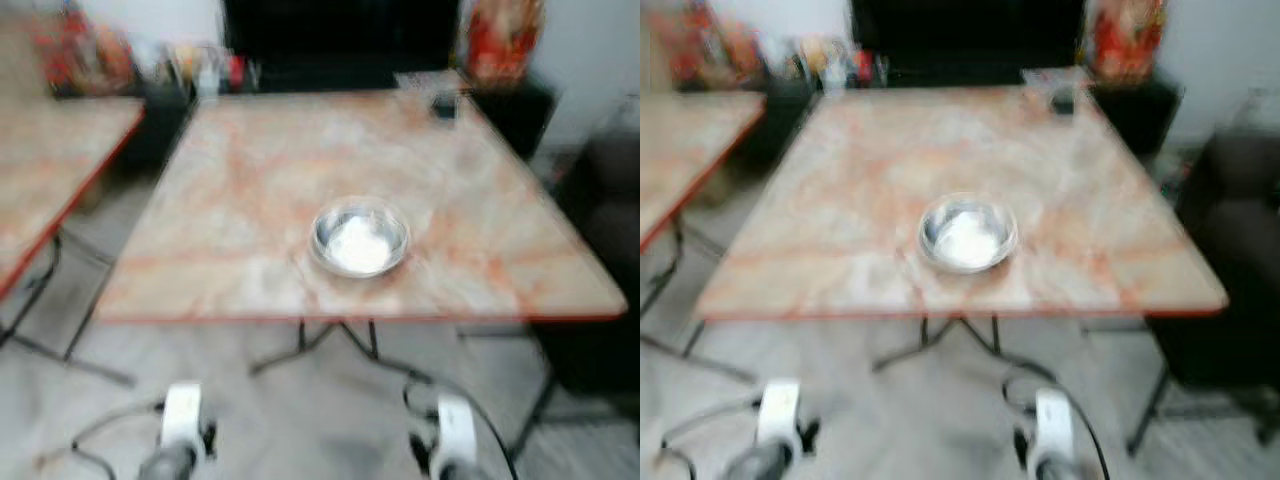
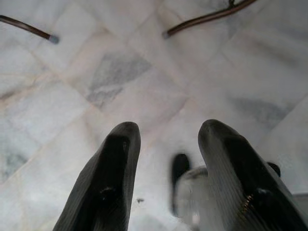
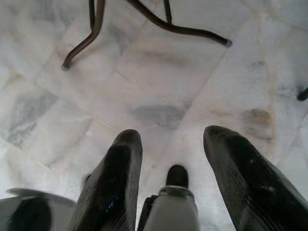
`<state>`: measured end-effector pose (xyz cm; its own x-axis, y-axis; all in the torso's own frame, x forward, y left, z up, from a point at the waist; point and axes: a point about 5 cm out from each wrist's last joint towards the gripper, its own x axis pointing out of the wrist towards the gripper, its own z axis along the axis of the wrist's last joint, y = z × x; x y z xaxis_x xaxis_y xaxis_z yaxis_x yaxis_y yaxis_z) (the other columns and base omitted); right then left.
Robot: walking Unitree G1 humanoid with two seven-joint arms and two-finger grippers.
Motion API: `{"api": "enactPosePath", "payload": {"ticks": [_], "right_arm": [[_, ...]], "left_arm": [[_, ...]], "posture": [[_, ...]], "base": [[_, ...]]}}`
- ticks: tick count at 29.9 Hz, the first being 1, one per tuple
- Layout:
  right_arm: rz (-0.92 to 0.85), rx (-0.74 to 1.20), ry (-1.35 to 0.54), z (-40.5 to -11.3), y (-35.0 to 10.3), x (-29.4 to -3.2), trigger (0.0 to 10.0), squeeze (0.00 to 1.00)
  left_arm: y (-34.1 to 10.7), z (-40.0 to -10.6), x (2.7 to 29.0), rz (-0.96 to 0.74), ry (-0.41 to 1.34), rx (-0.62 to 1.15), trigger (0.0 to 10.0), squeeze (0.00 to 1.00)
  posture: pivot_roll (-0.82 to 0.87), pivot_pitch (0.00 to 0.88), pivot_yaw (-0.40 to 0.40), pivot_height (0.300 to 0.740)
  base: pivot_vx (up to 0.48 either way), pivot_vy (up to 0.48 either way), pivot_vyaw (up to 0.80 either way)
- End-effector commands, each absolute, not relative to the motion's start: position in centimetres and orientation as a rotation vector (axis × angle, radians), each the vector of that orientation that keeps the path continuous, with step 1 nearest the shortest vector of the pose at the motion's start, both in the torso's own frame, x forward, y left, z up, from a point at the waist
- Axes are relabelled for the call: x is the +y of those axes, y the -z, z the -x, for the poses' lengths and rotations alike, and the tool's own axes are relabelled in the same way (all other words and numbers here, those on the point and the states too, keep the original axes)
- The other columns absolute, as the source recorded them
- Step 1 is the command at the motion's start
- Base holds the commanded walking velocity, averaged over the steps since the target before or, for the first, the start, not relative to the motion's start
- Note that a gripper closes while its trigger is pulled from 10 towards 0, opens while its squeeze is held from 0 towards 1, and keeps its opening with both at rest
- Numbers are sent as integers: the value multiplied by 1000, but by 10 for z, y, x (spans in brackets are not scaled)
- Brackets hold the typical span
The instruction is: Setting the table
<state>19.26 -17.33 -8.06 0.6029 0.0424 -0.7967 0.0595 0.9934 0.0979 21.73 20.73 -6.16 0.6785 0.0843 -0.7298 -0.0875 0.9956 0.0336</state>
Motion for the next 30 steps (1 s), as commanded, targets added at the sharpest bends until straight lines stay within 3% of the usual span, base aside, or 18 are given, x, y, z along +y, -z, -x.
{"api": "enactPosePath", "payload": {"ticks": [1,6,10,30], "right_arm": [[-135,908,-1,-197,79,-166,10000,0],[-112,906,-6,-197,79,-166,10000,0],[-103,910,10,-194,80,-169,10000,0],[-127,909,17,-194,80,-169,10000,0]], "left_arm": [[60,-218,216,-16,-119,814,10000,0],[60,-217,216,-16,-119,817,10000,0],[60,-217,215,-14,-120,816,10000,0],[61,-217,212,-16,-122,812,10000,0]], "posture": [[51,96,-16,731],[50,100,-14,731],[62,113,-19,731],[67,123,-21,731]], "base": [[0,480,0],[0,480,0],[0,480,748],[0,480,0]]}}
